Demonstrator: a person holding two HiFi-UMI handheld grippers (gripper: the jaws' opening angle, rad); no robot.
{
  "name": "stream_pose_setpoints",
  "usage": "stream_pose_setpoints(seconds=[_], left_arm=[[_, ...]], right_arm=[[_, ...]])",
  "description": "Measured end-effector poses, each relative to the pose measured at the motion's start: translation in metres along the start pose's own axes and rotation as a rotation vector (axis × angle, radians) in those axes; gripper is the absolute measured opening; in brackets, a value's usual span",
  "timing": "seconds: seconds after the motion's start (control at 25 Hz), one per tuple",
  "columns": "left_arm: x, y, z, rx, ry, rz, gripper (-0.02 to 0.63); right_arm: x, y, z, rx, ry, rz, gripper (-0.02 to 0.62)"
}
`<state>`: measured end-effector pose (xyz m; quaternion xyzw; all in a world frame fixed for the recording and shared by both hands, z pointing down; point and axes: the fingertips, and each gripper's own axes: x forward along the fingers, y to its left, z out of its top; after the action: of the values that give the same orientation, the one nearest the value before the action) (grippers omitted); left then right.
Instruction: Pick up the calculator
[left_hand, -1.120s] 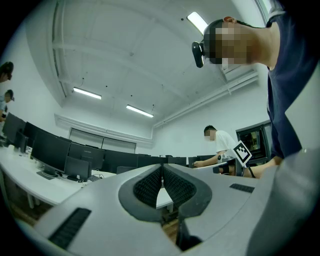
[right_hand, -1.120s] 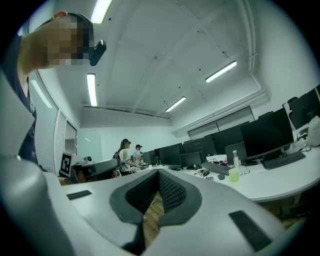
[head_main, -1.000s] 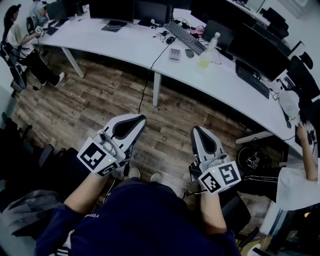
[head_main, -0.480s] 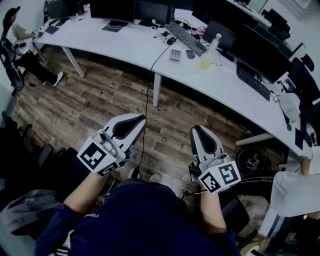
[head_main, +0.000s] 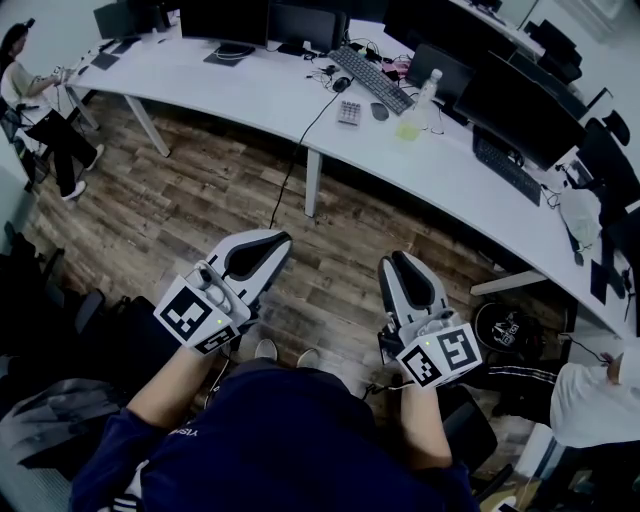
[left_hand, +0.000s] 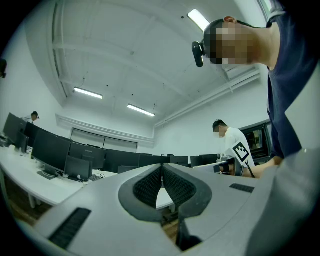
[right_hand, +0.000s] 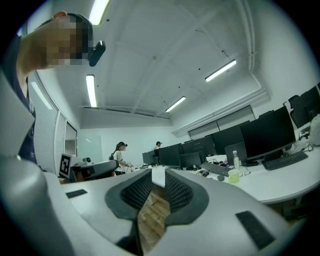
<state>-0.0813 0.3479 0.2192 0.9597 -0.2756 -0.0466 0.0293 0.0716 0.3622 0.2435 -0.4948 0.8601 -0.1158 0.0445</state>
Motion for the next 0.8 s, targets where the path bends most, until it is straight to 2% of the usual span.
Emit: stream_pose_setpoints(seconds=[0.8], left_arm=[[0.038, -0.003, -0.008, 0.013, -0.006, 0.082, 0.034]], right_arm=[[-0.01, -0.048, 0.004, 0.014, 0.016, 0.047, 0.124]])
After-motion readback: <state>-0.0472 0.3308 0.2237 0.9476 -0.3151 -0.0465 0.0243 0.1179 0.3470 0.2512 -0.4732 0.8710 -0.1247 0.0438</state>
